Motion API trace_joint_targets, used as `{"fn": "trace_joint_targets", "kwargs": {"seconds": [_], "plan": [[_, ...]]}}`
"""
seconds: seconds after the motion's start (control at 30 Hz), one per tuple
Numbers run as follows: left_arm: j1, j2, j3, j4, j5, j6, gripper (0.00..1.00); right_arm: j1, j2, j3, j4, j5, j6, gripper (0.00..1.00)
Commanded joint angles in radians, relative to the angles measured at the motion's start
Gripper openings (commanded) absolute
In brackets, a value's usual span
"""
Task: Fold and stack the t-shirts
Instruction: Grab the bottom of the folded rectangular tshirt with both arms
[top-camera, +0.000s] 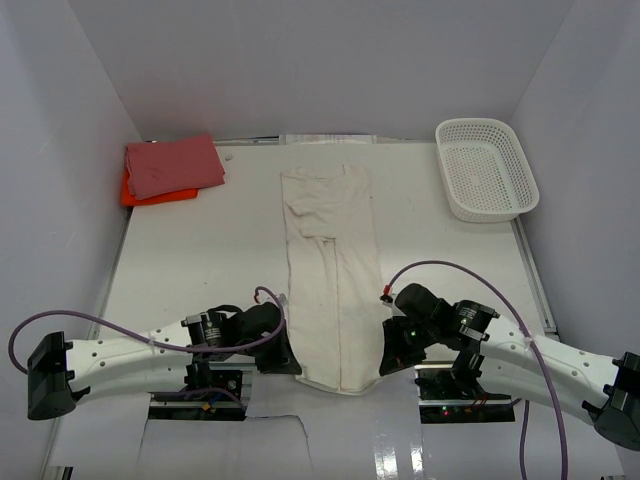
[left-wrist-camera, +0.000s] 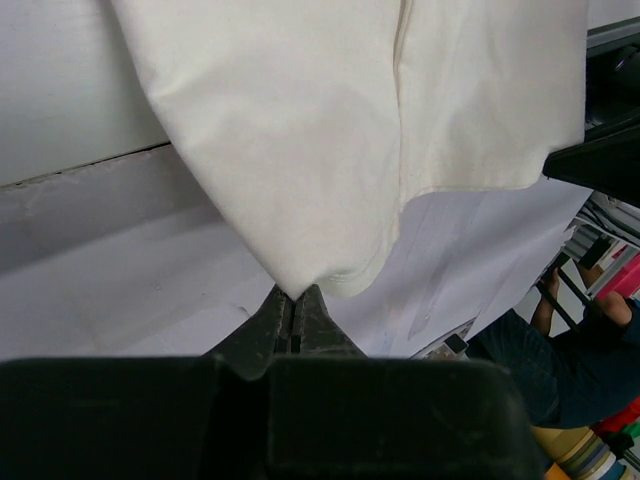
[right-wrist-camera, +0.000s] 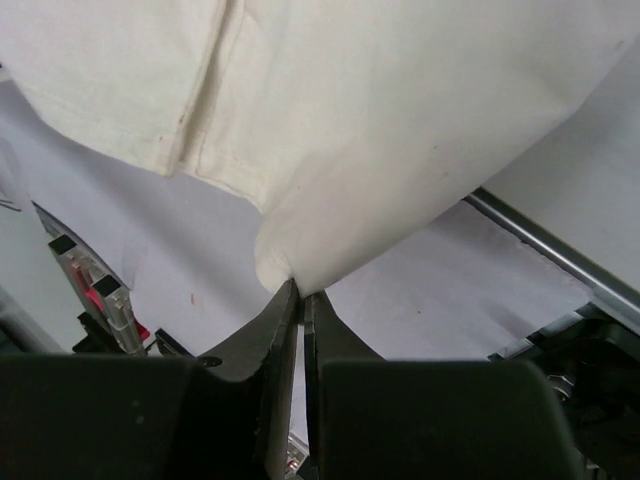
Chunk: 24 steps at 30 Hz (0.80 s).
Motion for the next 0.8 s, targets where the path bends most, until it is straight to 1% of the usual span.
{"fn": "trace_joint_targets", "kwargs": {"seconds": [0.0, 0.1, 0.3, 0.5, 0.63, 0.77], "plan": [[0.027, -0.002, 0.054, -0.059, -0.051, 0.003, 0.00, 0.005, 0.041, 0.076, -0.011, 0.087, -0.040, 0.08], [0.074, 0.039, 0.075, -0.056, -0.042, 0.045, 0.00, 0.005, 0.070, 0.099, -0.006, 0.132, -0.056, 0.08], [0.127, 0.099, 0.089, -0.007, -0.013, 0.094, 0.00, 0.005, 0.122, 0.151, -0.003, 0.217, -0.081, 0.08], [0.162, 0.112, 0.096, -0.002, -0.005, 0.091, 0.00, -0.006, 0.144, 0.186, 0.000, 0.283, -0.098, 0.08], [0.188, 0.113, 0.123, -0.026, -0.029, 0.100, 0.00, -0.014, 0.158, 0.214, 0.000, 0.319, -0.112, 0.08], [0.202, 0.138, 0.215, -0.071, -0.097, 0.115, 0.00, -0.023, 0.173, 0.245, 0.000, 0.351, -0.129, 0.08]]}}
